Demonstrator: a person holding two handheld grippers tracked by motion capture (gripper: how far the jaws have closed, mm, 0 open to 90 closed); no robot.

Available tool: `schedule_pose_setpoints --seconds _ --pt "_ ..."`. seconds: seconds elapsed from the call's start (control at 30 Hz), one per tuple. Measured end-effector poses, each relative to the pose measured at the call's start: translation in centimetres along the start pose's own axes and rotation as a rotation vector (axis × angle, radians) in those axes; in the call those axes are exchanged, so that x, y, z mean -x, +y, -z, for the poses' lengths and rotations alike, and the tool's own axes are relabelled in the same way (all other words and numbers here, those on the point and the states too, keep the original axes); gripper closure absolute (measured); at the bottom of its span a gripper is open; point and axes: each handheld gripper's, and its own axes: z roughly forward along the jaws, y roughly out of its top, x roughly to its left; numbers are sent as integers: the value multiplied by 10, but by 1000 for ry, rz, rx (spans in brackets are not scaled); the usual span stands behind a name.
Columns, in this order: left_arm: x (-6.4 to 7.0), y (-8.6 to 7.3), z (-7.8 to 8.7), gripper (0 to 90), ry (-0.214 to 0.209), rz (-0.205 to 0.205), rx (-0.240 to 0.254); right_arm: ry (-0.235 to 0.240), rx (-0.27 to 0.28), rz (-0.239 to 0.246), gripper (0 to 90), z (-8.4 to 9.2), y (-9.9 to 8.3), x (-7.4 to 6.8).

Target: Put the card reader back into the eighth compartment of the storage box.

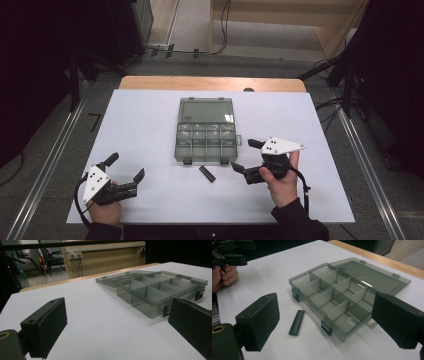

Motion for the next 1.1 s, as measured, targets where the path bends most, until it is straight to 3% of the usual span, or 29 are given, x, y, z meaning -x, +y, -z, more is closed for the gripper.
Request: schedule_pose_setpoints --seconds 0.5,0.6,0.93,1.1 --pt "0 0 0 23 -2 1 -2 65 -88 22 63 -27 5 -16" --pt "0 0 0 23 -1 1 -3 54 -103 27 191 -32 5 -20" --pt "0 0 0 22 -3 3 0 78 -169 38 216 -54 3 -35" --pt "0 0 0 23 -3 3 0 56 -201 48 265 -64 2 -41"
